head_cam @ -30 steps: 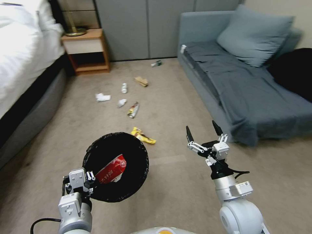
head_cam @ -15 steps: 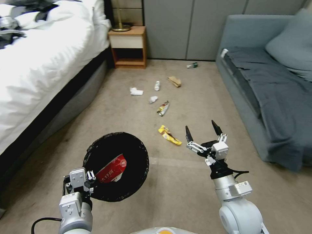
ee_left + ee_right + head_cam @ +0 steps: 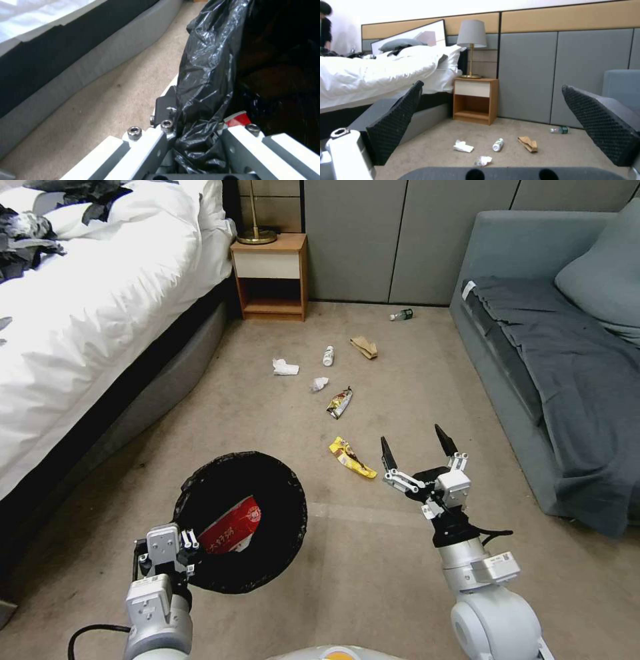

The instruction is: Pick up the trash bin, then pick up the garbage from the floor and place it into the trash bin.

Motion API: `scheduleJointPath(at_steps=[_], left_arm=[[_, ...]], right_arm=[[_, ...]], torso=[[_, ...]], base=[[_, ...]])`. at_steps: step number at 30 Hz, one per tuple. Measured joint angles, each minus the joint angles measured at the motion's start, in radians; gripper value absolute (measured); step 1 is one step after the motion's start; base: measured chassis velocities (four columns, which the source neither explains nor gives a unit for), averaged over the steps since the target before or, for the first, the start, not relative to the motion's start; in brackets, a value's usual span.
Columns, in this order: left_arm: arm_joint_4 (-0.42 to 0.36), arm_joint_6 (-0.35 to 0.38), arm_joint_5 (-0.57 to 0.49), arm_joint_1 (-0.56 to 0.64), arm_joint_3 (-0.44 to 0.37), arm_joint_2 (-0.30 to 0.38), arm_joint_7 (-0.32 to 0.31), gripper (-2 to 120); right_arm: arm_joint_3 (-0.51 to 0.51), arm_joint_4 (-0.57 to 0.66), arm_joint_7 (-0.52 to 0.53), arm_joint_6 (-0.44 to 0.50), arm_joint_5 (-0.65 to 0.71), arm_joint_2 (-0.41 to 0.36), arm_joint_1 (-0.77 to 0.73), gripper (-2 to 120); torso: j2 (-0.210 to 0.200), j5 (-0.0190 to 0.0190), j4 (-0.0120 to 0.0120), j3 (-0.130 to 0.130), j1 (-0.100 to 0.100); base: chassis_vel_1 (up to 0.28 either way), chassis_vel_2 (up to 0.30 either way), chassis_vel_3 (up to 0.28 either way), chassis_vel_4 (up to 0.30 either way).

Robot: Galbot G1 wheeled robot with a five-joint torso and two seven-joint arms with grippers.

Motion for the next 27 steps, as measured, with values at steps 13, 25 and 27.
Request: scheduleJointPath(at_steps=[13, 25, 27], left_arm=[[0.003, -0.017, 0.008, 0.01, 0.002, 0.002, 0.005, 1], [-0.005, -0.023, 0.002, 0.017, 0.005, 0.002, 0.003, 1], [-0.005, -0.023, 0.002, 0.017, 0.005, 0.002, 0.002, 1]], right_arm=[[0.016, 0.007, -0.001, 0.003, -0.003, 0.007, -0.016, 100], [0.004, 0.006, -0.009, -0.004, -0.006, 0.0, -0.017, 100], [0.003, 0.006, -0.01, -0.004, -0.006, 0.0, -0.017, 100]], torso=[[0.0, 0.0, 0.0, 0.0, 0.0], [0.0, 0.0003, 0.0, 0.0, 0.0], [0.0, 0.0, 0.0, 0.0, 0.0]], base=[[0.0, 0.0, 0.0, 0.0], [-0.122, 0.125, 0.127, -0.114], [-0.239, 0.242, 0.247, -0.229]])
